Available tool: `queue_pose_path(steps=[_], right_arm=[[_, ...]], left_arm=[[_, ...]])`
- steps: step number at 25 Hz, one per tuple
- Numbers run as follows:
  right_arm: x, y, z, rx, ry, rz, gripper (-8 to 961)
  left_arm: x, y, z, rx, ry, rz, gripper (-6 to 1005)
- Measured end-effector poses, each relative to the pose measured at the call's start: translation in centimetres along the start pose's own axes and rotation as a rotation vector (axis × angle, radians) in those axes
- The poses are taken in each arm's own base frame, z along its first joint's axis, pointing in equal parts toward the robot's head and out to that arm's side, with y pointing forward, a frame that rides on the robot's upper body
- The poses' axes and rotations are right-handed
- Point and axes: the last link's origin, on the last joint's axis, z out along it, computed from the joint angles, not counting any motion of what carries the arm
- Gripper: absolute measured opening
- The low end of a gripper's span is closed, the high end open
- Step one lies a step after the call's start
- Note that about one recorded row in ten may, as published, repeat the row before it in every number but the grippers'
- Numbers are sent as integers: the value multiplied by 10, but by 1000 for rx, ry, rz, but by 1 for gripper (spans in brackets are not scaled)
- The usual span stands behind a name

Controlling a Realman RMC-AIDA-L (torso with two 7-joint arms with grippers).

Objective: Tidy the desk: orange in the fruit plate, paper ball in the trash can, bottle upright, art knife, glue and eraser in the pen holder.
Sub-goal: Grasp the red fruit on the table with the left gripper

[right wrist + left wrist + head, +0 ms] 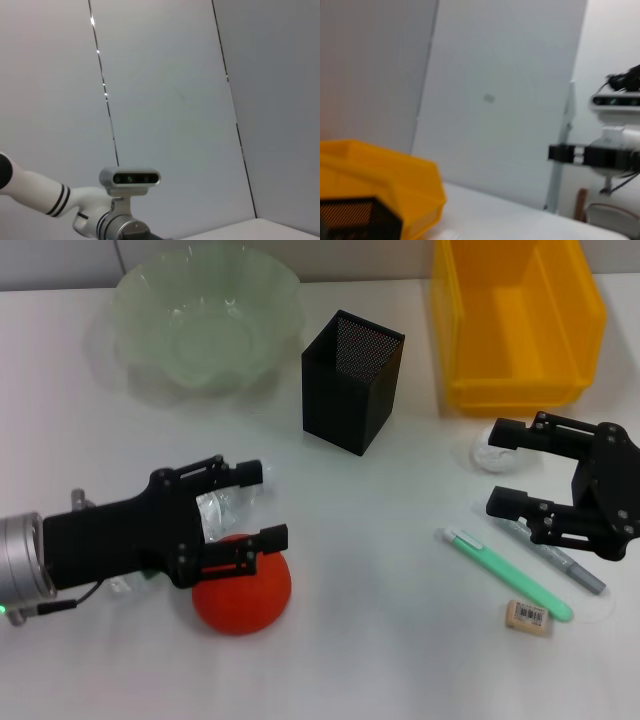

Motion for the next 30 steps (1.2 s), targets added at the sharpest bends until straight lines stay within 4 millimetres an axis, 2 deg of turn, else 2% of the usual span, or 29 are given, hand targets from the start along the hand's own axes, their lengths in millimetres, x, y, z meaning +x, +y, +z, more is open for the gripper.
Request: queue_pose_path(steps=[13,30], right_arm=[[-4,-4,11,-21,-9,-13,715],[-5,-3,19,-44,-19,-6,716]], left_arm=[[-35,4,-5,58,-131,-41,785],[-49,-2,-6,112,-218,27,764]])
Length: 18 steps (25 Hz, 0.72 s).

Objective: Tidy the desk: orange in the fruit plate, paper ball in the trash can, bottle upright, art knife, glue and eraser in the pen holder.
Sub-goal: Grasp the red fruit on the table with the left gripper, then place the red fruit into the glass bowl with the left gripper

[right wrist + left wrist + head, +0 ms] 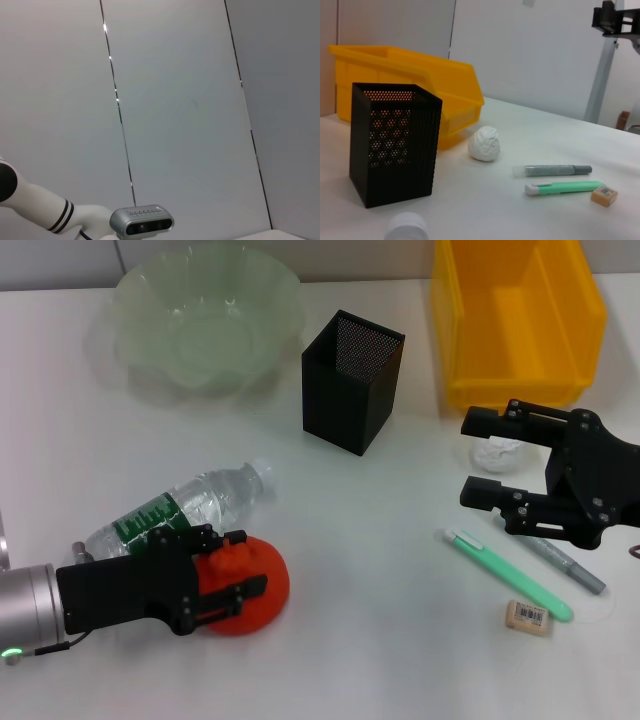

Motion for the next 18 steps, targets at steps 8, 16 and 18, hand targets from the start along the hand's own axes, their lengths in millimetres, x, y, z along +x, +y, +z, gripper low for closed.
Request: queue_pose_path(steps=[8,16,18], right_arm=[[-1,-1,0,0,-3,-3,715],[-2,-1,0,0,-1,-10,716],[-3,-2,-1,1,-1,-12,716]], left_arm=[[3,-1,-4,-1,14,8,484],[21,-6,-16,-3,114,19,209],[29,-10,-22,19,163,29,188]])
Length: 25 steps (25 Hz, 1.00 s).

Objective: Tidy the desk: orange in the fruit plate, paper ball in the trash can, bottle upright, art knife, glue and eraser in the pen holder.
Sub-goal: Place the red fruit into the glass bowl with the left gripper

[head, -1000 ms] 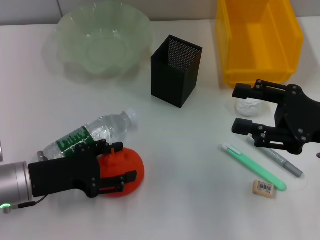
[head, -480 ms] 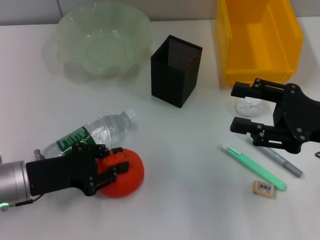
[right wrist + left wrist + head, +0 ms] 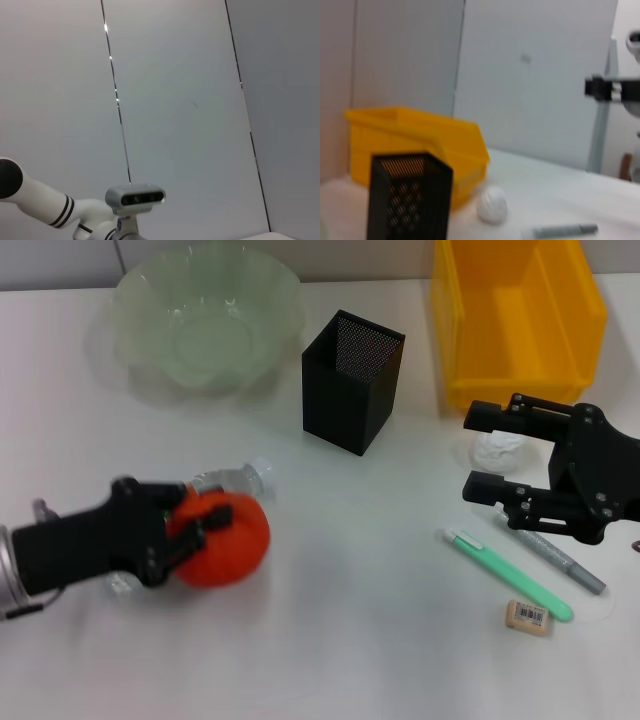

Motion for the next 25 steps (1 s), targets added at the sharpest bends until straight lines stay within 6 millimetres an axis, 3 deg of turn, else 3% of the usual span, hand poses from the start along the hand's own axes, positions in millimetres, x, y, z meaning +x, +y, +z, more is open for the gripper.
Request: queue_pose_path(steps=[7,11,15,18,19,25], right_arm=[[0,0,-3,7,1,1,715],[2,2,-7,22,-5,9,715],[5,4,-13,58,-20,15,716],[8,7,-16,68,-24,23,716],[8,8,-17,69,-24,26,716],[9,9,-17,70,-25,28,716]], left_arm=[[14,-23,-8,194,113,85,147],[27,-44,-2,315,187,132,132],[46,-69,21,356,170,196,110],[63,-91,46,392,147,194,88],[74,-106,64,435,129,177,88],[89,-135,96,553,56,145,86]])
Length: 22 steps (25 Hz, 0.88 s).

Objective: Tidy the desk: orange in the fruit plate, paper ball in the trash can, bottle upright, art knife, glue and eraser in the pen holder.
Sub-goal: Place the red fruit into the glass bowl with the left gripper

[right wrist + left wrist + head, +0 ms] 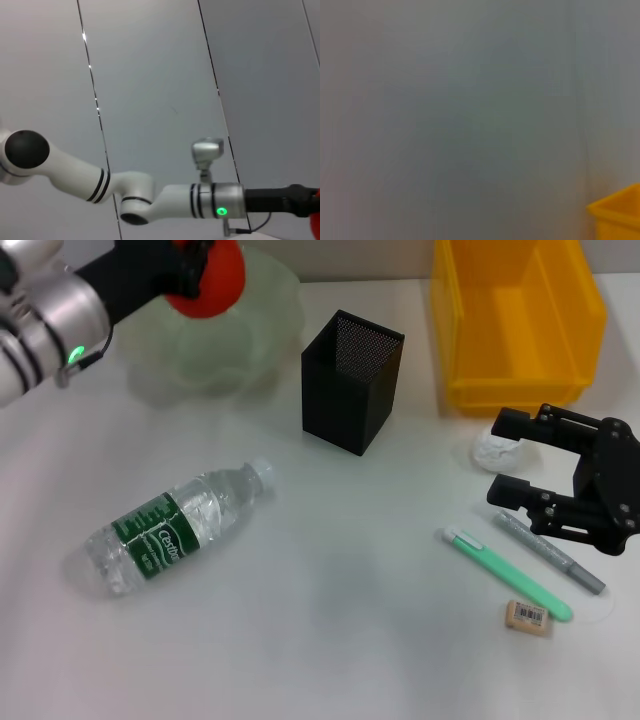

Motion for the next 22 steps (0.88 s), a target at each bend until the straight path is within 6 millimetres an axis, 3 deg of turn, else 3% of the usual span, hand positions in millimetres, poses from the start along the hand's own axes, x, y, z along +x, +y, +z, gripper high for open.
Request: queue_pose_path(steps=[4,12,22], right_arm=[[0,0,0,-1,-1,1,716],[1,-1,4,-2,-7,10,715],[-3,-11,14,23,-43,23,715]], left_arm=[[2,-4,11,39,-46,17,113],[1,-11,12,97,-57,-14,194],[8,-1,-17,5,152,-125,565]])
